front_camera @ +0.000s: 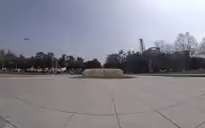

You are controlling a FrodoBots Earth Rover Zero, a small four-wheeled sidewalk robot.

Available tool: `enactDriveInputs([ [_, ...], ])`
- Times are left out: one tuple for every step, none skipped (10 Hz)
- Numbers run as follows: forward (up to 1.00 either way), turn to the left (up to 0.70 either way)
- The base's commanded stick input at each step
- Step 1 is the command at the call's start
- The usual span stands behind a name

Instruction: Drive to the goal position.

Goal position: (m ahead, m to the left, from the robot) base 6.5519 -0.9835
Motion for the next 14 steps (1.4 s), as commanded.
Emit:
enactDriveInputs([
  [1.0,0.0],
  [1.0,0.0],
  [1.0,0.0],
  [1.0,0.0],
  [1.0,0.0],
  [1.0,0.0],
  [1.0,0.0],
  [1.0,0.0],
  [1.0,0.0],
  [1.0,0.0],
  [1.0,0.0],
  [1.0,0.0],
  [1.0,0.0],
  [1.0,0.0],
])
